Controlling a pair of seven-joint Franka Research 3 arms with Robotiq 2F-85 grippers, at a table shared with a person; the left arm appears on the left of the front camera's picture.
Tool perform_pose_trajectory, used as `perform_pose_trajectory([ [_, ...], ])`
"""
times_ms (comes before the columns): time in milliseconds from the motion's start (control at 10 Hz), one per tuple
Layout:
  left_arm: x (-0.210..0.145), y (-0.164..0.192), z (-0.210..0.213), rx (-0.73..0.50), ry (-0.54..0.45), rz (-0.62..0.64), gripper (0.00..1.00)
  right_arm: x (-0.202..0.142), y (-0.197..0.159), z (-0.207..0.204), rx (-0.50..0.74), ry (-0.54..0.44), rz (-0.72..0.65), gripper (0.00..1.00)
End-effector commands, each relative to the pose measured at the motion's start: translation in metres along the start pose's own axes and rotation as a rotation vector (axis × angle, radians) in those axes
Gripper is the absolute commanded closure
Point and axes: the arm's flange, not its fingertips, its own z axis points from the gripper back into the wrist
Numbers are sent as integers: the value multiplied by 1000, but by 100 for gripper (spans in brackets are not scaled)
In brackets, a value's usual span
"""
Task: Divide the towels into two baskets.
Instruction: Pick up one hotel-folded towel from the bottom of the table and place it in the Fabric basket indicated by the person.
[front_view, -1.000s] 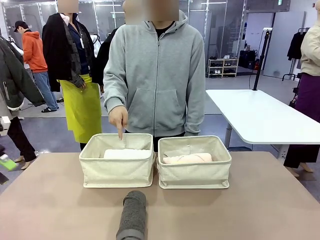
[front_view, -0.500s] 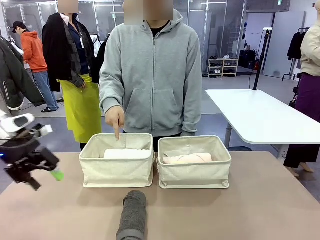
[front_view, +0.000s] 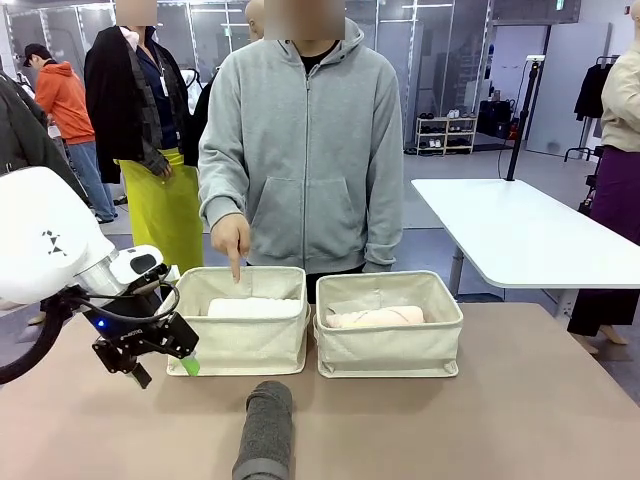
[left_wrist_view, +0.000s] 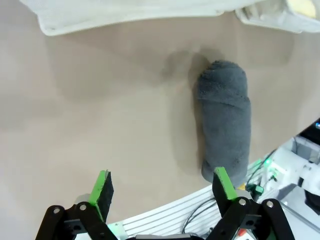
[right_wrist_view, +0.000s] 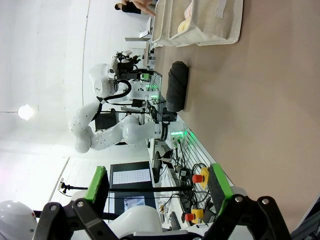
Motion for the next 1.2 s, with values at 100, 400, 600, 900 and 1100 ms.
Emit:
perform_pose_trajectory([
  [100, 1, 0, 3, 16, -17, 6, 0, -3, 4, -2, -8, 5, -5, 0],
  [400, 1, 1, 2, -4, -3, 2, 0, -3, 4, -2, -8, 5, -5, 0],
  [600, -8, -35, -9, 64, 18, 25, 0, -3, 4, -2, -8, 5, -5, 0],
  [900, -17, -68, -14, 122, 47, -84, 0, -3, 4, -2, -8, 5, -5, 0],
  [1100, -19, -95, -27, 139, 91, 4, 0, -3, 4, -2, -8, 5, -5, 0],
])
